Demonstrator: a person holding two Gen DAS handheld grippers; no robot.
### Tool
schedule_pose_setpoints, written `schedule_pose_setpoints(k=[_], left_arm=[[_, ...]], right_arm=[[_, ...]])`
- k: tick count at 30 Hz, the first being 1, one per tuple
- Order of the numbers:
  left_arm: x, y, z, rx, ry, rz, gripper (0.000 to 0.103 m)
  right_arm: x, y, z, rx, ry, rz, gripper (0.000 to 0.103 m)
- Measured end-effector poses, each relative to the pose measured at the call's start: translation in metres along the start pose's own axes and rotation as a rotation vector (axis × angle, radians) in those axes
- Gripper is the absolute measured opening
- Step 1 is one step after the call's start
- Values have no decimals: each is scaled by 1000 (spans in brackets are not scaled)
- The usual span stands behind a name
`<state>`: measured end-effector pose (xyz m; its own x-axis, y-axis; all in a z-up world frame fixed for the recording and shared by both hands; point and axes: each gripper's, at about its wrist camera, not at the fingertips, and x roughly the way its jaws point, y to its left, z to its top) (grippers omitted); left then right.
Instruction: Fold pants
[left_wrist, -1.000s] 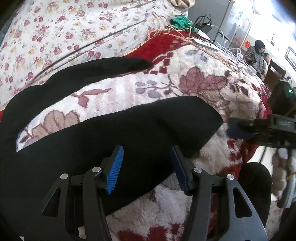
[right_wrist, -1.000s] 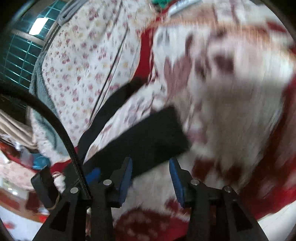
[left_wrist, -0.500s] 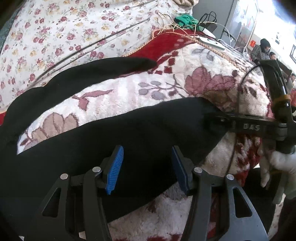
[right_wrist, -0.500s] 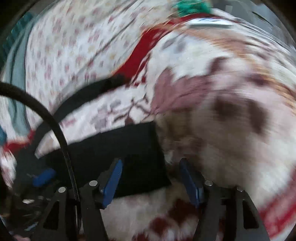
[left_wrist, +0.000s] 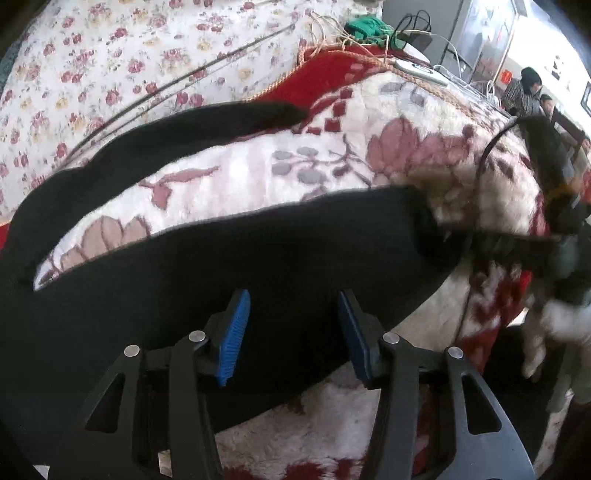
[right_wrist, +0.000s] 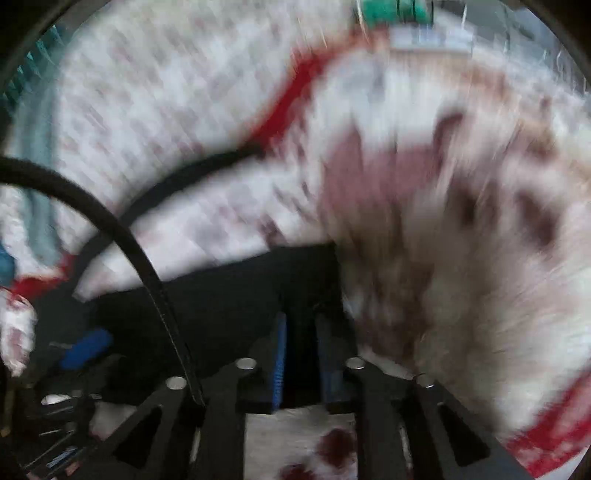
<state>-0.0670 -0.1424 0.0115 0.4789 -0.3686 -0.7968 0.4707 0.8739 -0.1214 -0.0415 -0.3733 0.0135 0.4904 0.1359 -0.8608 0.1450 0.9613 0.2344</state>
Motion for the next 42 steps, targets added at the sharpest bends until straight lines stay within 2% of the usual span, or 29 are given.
schedule_pose_setpoints(k=[1, 2, 3, 6, 8, 9, 11, 12, 13, 15, 21, 24, 29, 34, 36, 38, 40, 42], left_arm=[[-6, 0, -2, 8, -8, 13, 49], [-13, 2, -4, 6, -11, 19, 49], [-23, 8, -6, -8, -22, 0, 49], [-50, 30, -9, -62, -79, 11, 49], [-61, 48, -11, -109, -95, 17, 49], [-68, 61, -15, -143, -98, 21, 49], [-79, 83, -22, -186, -98, 57, 49], [-86, 97, -27, -207, -103, 84, 49], [-91, 109, -31, -225, -104, 104, 49], [-104, 142, -40, -284, -105, 146, 49], [-125, 230, -50, -493, -95, 167, 53], [-129, 259, -45, -537, -93, 178, 53], [-118, 278, -23, -483, -72, 163, 53], [-88, 298, 4, -415, -5, 125, 53], [-75, 305, 16, -371, 24, 136, 53], [-69, 308, 24, -331, 18, 133, 53], [-62, 312, 32, -298, 11, 116, 53], [-52, 318, 38, -282, 22, 67, 53]], right_arm=[[-8, 0, 2, 12, -3, 7, 23], [-13, 0, 2, 11, -1, 4, 30], [-25, 0, 2, 12, -20, -2, 32], [-52, 4, -1, 20, -108, 62, 32], [-72, 12, -3, 14, -186, 158, 36], [-77, 19, -3, 9, -216, 207, 48], [-81, 29, -2, 29, -255, 327, 57], [-80, 32, -1, 44, -256, 375, 57], [-72, 37, 2, 76, -232, 463, 57], [-56, 51, 8, 104, -183, 522, 57], [-16, 90, 31, 101, -93, 499, 57], [-6, 99, 47, 75, -85, 491, 57], [22, 105, 83, 82, -42, 464, 57], [30, 113, 121, 42, -55, 510, 57], [36, 119, 134, -6, -39, 490, 58], [45, 125, 144, -49, -26, 457, 59], [54, 127, 156, -84, -24, 439, 59], [58, 128, 167, -99, -37, 418, 62]])
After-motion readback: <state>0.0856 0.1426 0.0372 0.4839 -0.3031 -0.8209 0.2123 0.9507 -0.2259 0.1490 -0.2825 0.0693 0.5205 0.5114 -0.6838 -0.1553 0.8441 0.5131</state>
